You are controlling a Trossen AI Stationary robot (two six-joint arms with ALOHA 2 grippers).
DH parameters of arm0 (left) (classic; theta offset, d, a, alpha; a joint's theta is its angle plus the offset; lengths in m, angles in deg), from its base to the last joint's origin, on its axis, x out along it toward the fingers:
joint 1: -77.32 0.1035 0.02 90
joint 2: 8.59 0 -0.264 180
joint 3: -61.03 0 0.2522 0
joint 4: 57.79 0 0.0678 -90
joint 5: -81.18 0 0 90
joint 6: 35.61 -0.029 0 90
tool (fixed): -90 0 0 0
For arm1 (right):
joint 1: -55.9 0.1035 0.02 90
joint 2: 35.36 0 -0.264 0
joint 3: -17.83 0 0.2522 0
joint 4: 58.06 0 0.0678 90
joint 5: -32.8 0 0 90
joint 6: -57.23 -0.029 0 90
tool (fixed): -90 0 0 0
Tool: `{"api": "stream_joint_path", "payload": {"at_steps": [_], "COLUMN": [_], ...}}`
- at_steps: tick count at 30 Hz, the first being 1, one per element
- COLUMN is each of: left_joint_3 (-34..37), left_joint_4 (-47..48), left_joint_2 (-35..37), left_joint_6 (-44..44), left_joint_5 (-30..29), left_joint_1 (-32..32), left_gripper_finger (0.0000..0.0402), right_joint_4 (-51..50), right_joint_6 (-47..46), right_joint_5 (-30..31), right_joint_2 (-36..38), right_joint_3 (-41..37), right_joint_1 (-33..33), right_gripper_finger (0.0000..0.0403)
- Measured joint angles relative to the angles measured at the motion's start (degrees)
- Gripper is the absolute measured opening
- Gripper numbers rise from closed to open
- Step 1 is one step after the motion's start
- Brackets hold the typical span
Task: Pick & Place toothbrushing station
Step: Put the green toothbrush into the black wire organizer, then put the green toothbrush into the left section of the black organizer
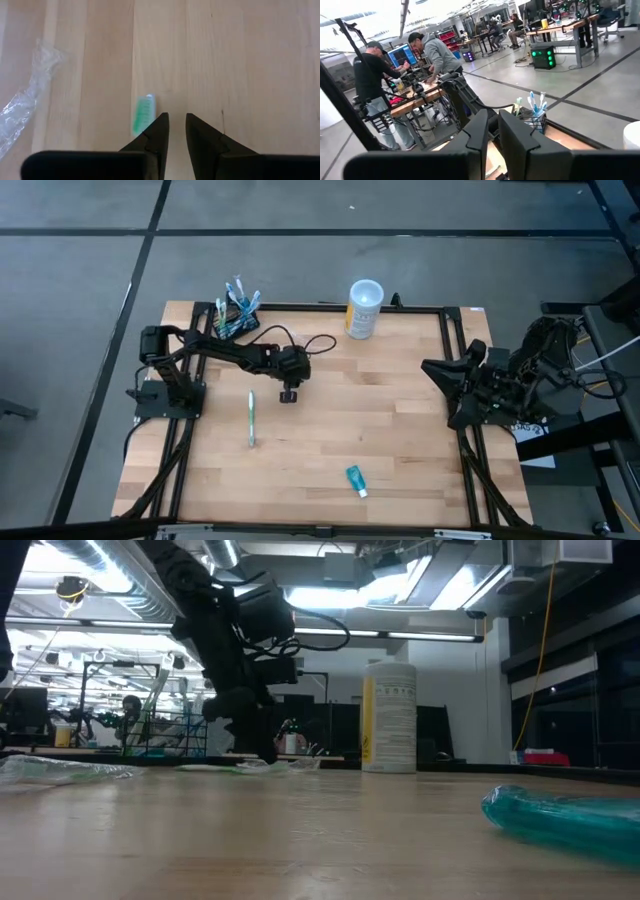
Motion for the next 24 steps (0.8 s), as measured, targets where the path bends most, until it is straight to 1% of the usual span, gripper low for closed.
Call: {"api": "stream_joint_path", "payload": {"at_steps": [4,7,10,14,17,24], "left_joint_3": [0.0,0.0,0.0,0.0,0.0,0.0], "left_joint_4": [-1.54,-2.88,-2.96,-1.56,-1.74,-2.29], "left_joint_2": [0.35,0.35,0.35,0.35,0.37,0.11], "left_joint_6": [0.05,-0.87,-1.35,-2.53,-4.33,-5.53], "left_joint_5": [-2.32,-3.28,-2.72,-0.46,-0.53,0.78], "left_joint_1": [-0.07,0.24,0.84,1.63,2.03,4.22], "left_gripper_finger": [0.0056,0.0066,0.0081,0.01,0.011,0.0114], "right_joint_4": [0.38,0.58,0.58,0.98,0.99,1.18], "right_joint_6": [0.14,0.12,-0.05,-0.05,-0.03,-0.07], "right_joint_5": [-0.11,-0.12,-0.22,-0.37,-0.58,-0.57], "right_joint_2": [-0.02,-0.02,-0.02,-0.11,-0.27,-0.28], "right_joint_3": [-0.02,-0.01,-0.01,-0.01,-0.01,-0.01], "right_joint_1": [0.0,0.0,0.0,0.0,0.0,0.0], "right_gripper_finger": [0.0049,0.0049,0.0049,0.0049,0.0049,0.0049]}}
